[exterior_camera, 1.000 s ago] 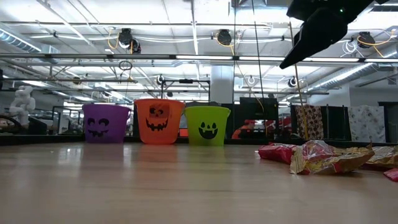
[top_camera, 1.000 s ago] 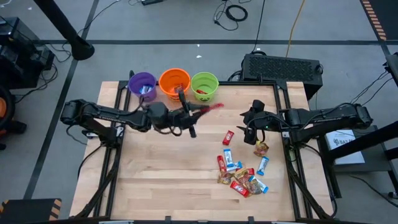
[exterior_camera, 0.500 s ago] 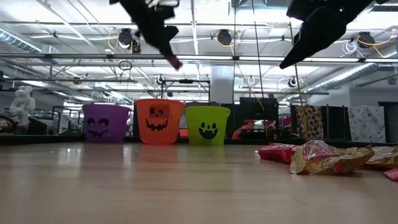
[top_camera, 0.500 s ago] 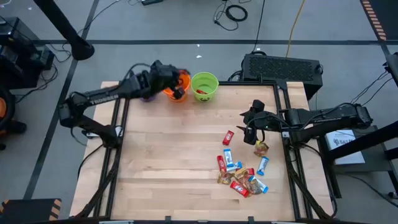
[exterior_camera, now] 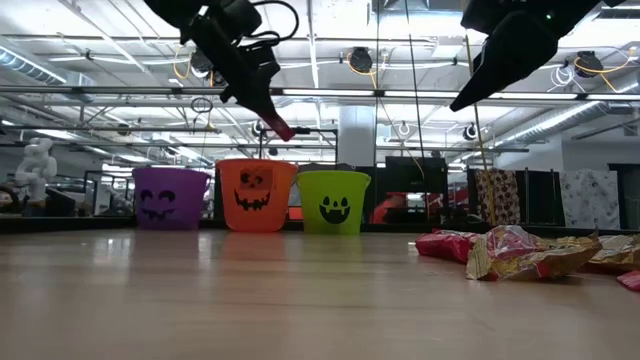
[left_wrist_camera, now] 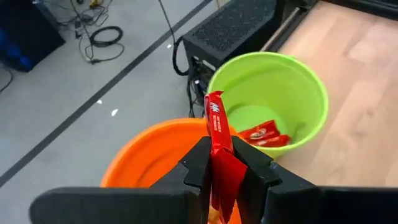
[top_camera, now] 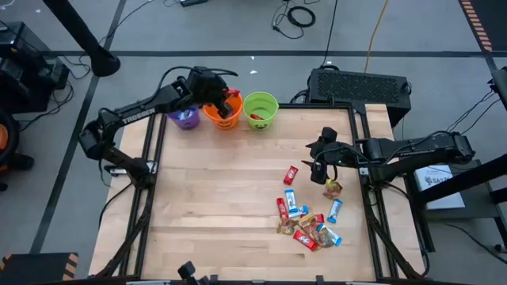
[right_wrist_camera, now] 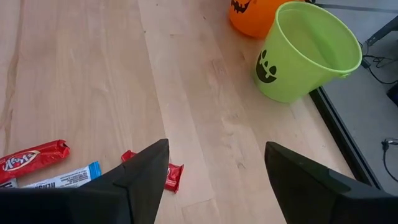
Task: Sort candy by brand, put in halloween buckets
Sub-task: Put the red chocolate bar into the green bucket
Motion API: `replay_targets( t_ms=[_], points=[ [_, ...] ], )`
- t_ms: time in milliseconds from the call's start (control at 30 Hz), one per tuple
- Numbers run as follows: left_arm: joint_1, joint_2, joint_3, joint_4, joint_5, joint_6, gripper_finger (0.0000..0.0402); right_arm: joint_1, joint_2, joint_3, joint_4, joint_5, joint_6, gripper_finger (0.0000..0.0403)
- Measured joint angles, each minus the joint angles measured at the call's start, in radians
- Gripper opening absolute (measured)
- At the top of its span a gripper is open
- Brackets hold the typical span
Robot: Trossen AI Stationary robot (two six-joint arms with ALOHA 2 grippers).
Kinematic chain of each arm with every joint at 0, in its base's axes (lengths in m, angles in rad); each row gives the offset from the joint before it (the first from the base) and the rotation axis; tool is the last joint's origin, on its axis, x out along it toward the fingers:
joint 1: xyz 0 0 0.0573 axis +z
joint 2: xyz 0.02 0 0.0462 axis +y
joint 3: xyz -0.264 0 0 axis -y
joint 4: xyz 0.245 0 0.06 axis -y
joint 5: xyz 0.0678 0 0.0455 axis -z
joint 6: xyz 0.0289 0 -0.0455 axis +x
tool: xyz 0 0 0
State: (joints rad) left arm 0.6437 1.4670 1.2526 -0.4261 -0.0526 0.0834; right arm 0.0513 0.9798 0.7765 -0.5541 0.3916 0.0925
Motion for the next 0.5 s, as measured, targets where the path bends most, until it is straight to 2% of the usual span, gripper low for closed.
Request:
replay_targets(
  t_ms=[200, 333, 500],
  points=[
    [-0.037, 0.000, 0.000, -0.006, 0.006, 0.000, 0.0055, 0.000, 0.000, 0.000, 0.000, 0.000, 0.000, 0.0256],
    [-0.089, 0.024, 0.000, 0.171, 0.080, 0.004, 0.0055, 0.000, 0.000, 0.000, 0.009, 0.000, -0.001, 0.0256],
    [-0.116, 0.118, 0.014, 0.299, 0.079, 0.002, 0.0055, 0.000, 0.000, 0.000, 0.048, 0.000, -0.010, 0.0256]
  ],
)
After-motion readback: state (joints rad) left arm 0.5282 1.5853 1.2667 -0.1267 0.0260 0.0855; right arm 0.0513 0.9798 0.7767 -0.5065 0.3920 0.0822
